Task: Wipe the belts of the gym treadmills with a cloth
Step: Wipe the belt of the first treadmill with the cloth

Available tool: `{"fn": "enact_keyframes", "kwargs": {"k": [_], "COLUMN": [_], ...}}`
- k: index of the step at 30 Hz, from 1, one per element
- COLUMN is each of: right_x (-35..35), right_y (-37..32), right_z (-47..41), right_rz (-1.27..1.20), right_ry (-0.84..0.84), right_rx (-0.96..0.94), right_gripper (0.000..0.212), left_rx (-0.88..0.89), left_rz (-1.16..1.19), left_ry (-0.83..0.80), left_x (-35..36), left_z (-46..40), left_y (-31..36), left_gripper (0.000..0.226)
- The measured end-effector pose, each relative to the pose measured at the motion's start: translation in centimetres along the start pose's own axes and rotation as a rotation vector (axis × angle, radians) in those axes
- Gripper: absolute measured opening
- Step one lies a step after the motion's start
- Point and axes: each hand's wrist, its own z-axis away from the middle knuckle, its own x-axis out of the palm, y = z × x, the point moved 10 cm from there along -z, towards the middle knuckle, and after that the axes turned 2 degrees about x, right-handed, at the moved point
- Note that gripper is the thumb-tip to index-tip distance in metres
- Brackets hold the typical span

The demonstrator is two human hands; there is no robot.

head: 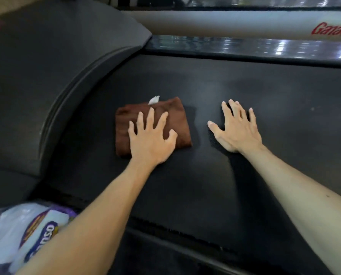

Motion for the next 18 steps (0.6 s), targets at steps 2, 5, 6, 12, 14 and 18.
{"fn": "enact_keyframes", "kwargs": {"k": [2,5,6,12,14,18], "right_x": [-0.2,-0.9,-1.3,-2.7,-3.0,-3.9], "right_y": [-0.1,-0.1,-0.2,-0.8,-1.4,-6.4], "right_z": [0.1,0.5,0.7,2.3,2.9,4.2], "right_rz": [-0.026,-0.134,-0.171,-0.368,-0.459,-0.369], "right_ry": [0.009,0.059,0.084,0.186,0.163,0.13], "right_rx": [-0.007,-0.017,-0.027,-0.081,-0.054,-0.152], "right_gripper": [0.082,0.076,0.073,0.055,0.056,0.058], "left_rx": [0.048,0.072,0.079,0.156,0.199,0.146], "left_rz": [-0.005,-0.006,-0.013,-0.021,0.083,0.136], "left_ry": [-0.028,-0.077,-0.094,-0.164,-0.028,0.163], "left_x": [0.4,0.8,0.8,-0.7,-2.6,-4.1], "left_z": [1.9,3.0,3.0,3.7,4.2,4.7], "left_y": [1.4,2.0,2.0,1.9,1.6,-0.9], "left_gripper": [0.066,0.065,0.065,0.061,0.054,0.055]}}
